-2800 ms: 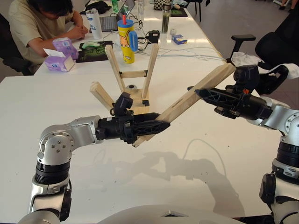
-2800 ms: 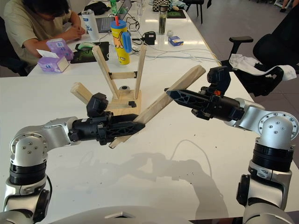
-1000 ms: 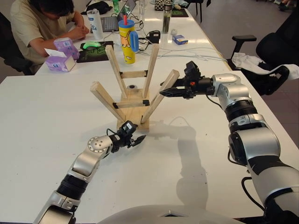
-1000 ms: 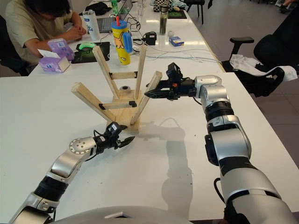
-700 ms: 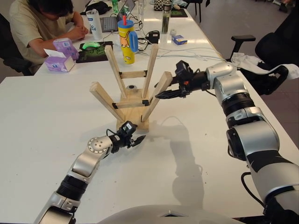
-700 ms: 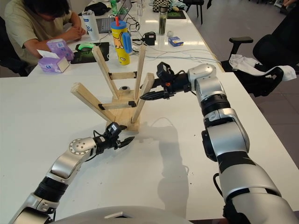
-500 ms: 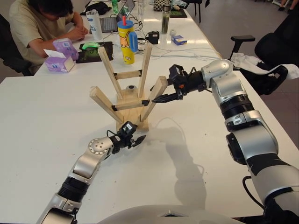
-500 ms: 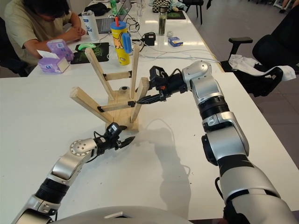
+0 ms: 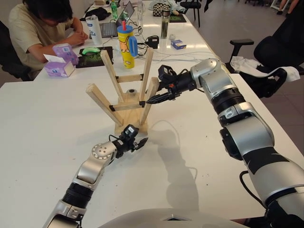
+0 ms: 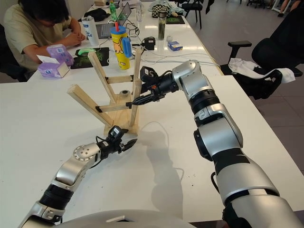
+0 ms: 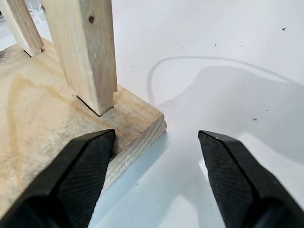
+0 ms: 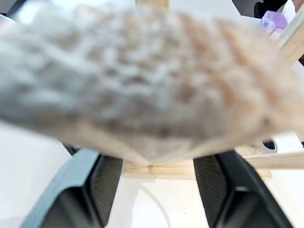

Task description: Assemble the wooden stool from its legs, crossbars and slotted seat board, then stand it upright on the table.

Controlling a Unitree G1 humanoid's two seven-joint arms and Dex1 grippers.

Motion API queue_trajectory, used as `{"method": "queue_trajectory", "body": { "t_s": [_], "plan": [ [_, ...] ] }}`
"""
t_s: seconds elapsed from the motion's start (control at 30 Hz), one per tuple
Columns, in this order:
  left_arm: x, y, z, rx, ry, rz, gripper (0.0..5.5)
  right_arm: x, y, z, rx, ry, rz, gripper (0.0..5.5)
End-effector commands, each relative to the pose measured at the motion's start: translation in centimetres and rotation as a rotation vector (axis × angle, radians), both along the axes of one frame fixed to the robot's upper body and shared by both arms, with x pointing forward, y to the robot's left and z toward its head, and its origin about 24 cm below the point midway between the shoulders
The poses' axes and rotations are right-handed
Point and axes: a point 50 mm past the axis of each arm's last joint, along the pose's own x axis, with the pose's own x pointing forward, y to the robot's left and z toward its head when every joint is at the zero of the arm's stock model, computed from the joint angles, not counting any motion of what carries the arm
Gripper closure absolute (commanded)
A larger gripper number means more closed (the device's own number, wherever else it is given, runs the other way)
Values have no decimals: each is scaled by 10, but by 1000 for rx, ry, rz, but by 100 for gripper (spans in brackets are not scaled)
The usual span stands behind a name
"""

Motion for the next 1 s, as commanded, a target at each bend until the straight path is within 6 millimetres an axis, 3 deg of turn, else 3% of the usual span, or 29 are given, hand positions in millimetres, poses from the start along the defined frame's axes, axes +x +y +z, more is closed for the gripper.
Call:
{"method": "queue_trajectory", "body": {
  "t_s": [0.03,0.1,0.17,0.27,0.33,0.43,0.53,0.6,0.67,0.77,0.87,1.0],
  "plan": [
    [-13,4,-27,27,117,51,225,-9,11,-62,-150,145,-109,344],
    [-11,3,-21,0,70,58,225,-8,9,-65,-132,163,-148,344],
    [-14,-1,4,-92,-99,68,225,-7,5,-64,-75,174,-184,344],
    [-34,-1,44,-169,-407,63,225,-7,-2,-63,4,137,-201,344],
    [-45,6,73,-162,-637,111,225,-8,-6,-63,61,136,-222,344],
    [-46,16,102,-93,-865,188,225,-9,-9,-62,109,123,-245,344],
    [-31,23,134,2,-1060,289,225,-8,-8,-58,151,108,-267,344],
    [18,25,161,260,-1194,416,225,-13,0,-67,173,125,-264,344],
    [38,25,175,383,-1246,489,225,-16,5,-73,180,139,-256,344],
    [48,25,166,298,-1108,561,225,-19,9,-75,191,150,-254,344],
    [50,25,165,350,-1109,559,225,-20,10,-77,196,155,-258,344],
    [47,28,196,381,-1210,567,225,-21,11,-79,197,161,-261,344]
  ]
}}
